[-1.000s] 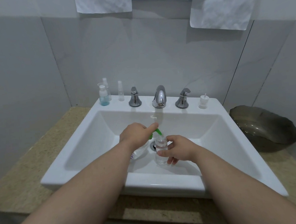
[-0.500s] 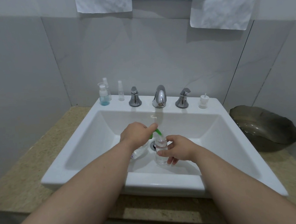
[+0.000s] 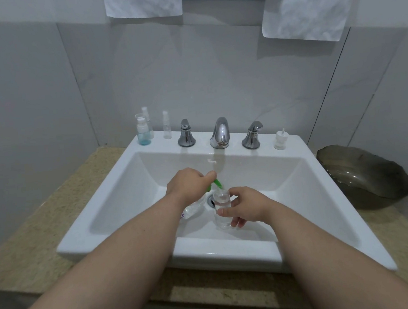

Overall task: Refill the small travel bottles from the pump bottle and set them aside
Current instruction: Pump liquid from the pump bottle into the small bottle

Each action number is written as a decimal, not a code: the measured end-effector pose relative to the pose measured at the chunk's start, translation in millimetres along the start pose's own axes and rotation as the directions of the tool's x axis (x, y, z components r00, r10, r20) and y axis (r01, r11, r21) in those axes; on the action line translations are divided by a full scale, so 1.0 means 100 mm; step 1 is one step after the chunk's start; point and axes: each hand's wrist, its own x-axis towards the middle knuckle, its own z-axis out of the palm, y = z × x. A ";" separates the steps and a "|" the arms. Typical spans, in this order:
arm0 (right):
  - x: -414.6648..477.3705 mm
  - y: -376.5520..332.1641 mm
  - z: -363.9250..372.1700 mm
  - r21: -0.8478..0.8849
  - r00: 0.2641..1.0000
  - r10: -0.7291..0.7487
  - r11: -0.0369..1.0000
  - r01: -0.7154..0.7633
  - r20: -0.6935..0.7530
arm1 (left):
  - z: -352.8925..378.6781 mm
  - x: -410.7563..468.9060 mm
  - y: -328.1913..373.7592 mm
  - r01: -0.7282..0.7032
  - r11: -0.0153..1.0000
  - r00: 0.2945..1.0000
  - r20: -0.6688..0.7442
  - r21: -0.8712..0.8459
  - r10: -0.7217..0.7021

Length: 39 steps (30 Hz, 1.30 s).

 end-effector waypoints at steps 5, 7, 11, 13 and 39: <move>-0.03 -0.02 0.00 -0.007 1.000 0.005 1.000 -0.005 0.005 | 0.00 -0.01 0.00 -0.008 1.000 1.000 -0.003 -0.018 0.007; -0.02 -0.01 0.00 -0.001 1.000 0.006 1.000 -0.006 0.002 | -0.01 -0.01 0.00 -0.011 1.000 1.000 -0.007 -0.016 0.011; -0.01 0.00 0.00 0.003 1.000 0.003 1.000 -0.003 0.004 | -0.01 -0.02 -0.01 -0.016 1.000 1.000 -0.015 0.002 0.016; -0.01 0.01 0.00 0.010 1.000 0.000 1.000 0.000 0.004 | -0.01 -0.01 -0.03 -0.020 1.000 1.000 -0.022 0.012 0.020; -0.02 -0.02 -0.02 0.029 1.000 -0.014 0.999 0.015 -0.016 | 0.00 0.01 -0.03 -0.017 1.000 1.000 -0.002 -0.003 0.017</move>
